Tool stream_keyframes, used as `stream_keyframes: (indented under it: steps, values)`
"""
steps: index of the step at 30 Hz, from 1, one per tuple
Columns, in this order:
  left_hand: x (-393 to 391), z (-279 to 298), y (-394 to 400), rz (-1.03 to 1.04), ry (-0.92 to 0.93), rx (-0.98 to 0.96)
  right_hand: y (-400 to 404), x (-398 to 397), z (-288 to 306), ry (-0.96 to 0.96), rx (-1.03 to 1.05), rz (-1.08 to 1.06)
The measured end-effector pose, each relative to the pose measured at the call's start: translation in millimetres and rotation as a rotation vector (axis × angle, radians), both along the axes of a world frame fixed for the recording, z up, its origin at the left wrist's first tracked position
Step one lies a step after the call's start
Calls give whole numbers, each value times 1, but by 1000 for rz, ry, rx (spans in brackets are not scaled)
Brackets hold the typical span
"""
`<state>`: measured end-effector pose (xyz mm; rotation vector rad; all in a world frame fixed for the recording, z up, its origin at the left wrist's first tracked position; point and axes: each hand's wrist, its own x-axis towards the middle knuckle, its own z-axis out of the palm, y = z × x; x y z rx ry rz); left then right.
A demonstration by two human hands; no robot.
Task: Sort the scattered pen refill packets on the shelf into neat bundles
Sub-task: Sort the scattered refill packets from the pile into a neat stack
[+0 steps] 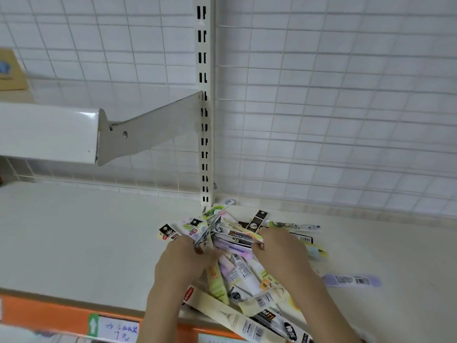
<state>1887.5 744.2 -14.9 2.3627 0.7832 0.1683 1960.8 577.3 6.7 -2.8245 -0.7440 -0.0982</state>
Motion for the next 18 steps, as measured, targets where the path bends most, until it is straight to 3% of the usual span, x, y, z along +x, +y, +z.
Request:
stream_keyframes:
  steps: [5, 12, 18]
  values:
    - [7, 4, -11, 41, 59, -16, -34, -4, 3, 34, 75, -118]
    - [10, 4, -14, 55, 21, -54, -70, -3, 0, 227, 278, -173]
    - [5, 27, -17, 19, -274, -220, -70, -6, 1, 223, 358, -152]
